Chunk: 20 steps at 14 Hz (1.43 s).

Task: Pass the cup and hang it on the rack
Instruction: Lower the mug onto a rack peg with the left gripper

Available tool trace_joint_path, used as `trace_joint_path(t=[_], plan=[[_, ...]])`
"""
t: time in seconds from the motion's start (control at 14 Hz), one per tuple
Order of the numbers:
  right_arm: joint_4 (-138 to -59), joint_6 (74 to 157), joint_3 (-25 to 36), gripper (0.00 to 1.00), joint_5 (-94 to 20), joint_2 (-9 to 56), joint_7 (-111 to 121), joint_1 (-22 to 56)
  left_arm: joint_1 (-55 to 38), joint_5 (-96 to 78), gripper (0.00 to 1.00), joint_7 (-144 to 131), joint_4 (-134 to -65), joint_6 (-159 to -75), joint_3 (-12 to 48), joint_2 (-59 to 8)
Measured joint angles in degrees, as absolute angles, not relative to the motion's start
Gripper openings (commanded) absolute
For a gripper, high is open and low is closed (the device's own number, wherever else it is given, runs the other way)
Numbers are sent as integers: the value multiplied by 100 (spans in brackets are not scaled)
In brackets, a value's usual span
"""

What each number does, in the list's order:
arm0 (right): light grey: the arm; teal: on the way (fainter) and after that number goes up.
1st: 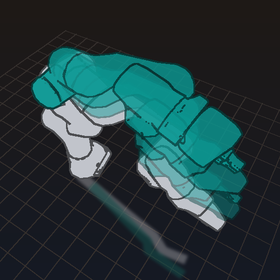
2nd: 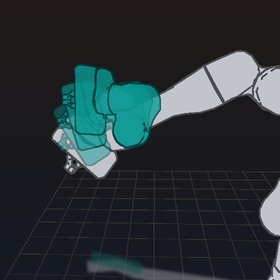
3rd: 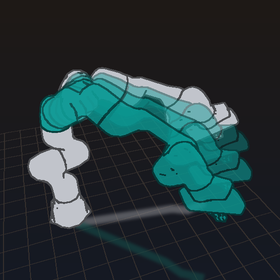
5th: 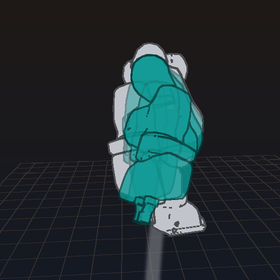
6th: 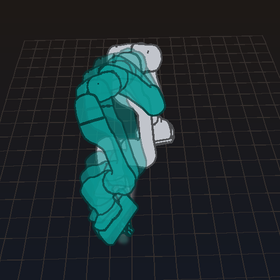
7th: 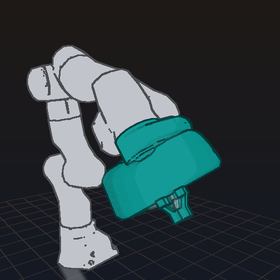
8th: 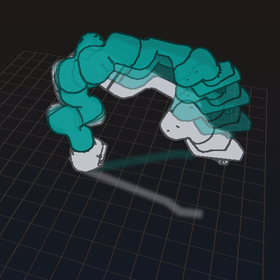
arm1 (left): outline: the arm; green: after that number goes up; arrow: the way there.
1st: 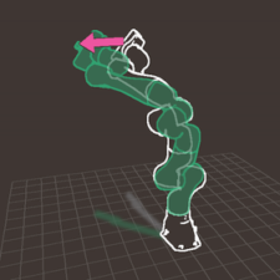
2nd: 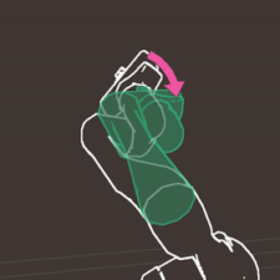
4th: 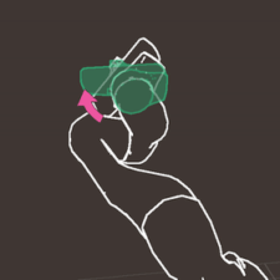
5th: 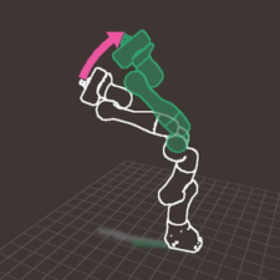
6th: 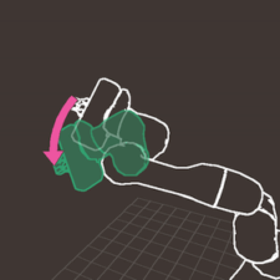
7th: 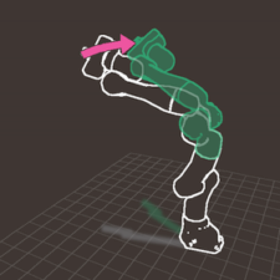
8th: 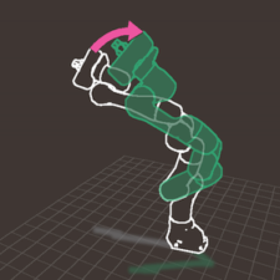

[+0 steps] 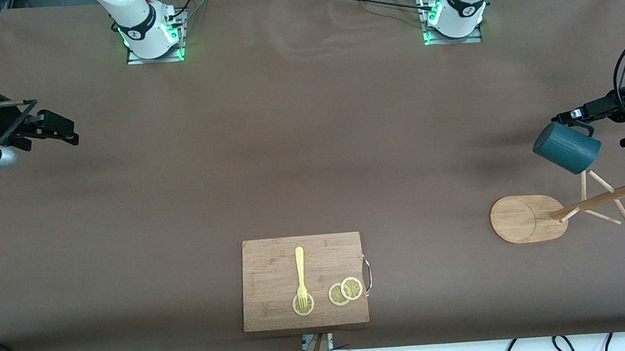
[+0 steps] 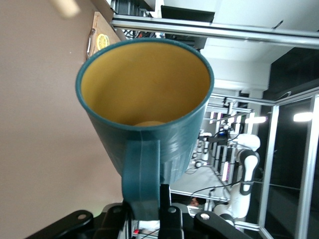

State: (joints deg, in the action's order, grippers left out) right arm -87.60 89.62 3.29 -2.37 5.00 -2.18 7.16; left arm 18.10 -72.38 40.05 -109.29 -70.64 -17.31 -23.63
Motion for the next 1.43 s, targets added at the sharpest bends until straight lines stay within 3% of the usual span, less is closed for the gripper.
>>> trace_joint_path(t=[0.64, 1.43], plan=[[-8760, 8959, 330, 100, -237, 501, -218, 714, 1944, -8101, 0, 4012, -10887, -6920, -1726, -2954], [-8760, 8958, 330, 100, -237, 501, -218, 712, 2336, -8501, 0, 4025, -9954, -6125, -1705, -4172]])
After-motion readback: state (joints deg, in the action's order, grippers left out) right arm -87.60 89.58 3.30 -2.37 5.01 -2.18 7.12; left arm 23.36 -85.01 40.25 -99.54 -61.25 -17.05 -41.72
